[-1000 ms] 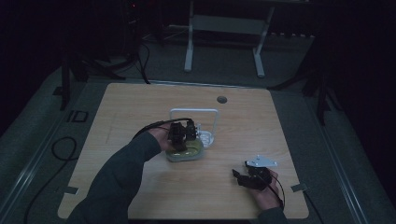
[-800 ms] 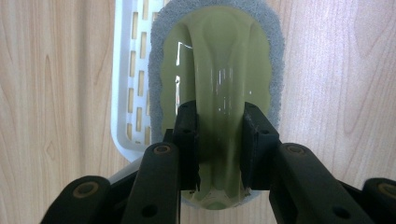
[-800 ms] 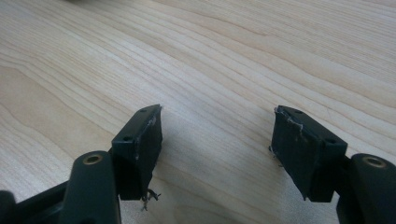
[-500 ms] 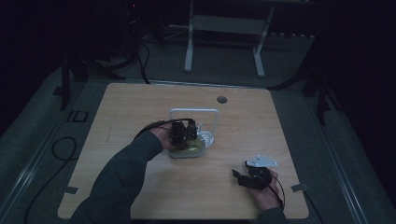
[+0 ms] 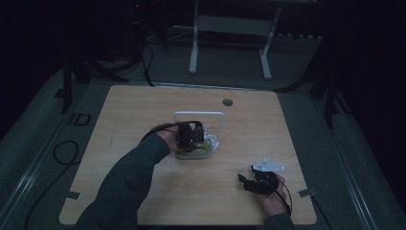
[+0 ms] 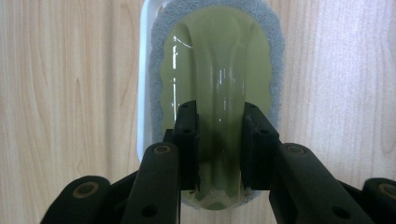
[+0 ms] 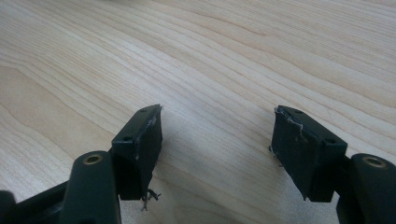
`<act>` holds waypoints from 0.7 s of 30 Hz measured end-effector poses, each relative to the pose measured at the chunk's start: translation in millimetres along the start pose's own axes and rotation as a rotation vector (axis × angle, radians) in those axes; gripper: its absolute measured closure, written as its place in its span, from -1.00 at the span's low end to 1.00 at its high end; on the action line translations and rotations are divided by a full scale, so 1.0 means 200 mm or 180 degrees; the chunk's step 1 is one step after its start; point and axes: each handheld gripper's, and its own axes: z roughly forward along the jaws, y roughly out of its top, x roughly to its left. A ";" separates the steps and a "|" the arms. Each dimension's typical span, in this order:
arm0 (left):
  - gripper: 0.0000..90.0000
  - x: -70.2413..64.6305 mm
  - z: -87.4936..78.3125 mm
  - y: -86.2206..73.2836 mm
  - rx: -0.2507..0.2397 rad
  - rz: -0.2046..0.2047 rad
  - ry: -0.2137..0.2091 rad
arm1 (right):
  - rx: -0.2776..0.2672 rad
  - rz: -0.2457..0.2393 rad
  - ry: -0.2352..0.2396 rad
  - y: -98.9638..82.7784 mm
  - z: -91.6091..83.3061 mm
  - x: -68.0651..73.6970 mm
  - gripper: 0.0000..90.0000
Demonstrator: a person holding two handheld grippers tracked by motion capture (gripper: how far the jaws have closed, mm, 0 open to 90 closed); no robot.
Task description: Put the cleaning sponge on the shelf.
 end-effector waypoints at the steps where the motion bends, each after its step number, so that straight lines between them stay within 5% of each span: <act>1: 0.59 0.00 0.00 0.00 0.0010 -0.0005 0.0010 | -0.0001 0.0000 0.0000 0.00 0.00 0.00 -0.27; 21: 0.59 0.02 0.05 0.05 0.0084 0.0069 0.0163 | -0.0002 -0.0001 -0.0004 0.00 0.00 0.00 -0.27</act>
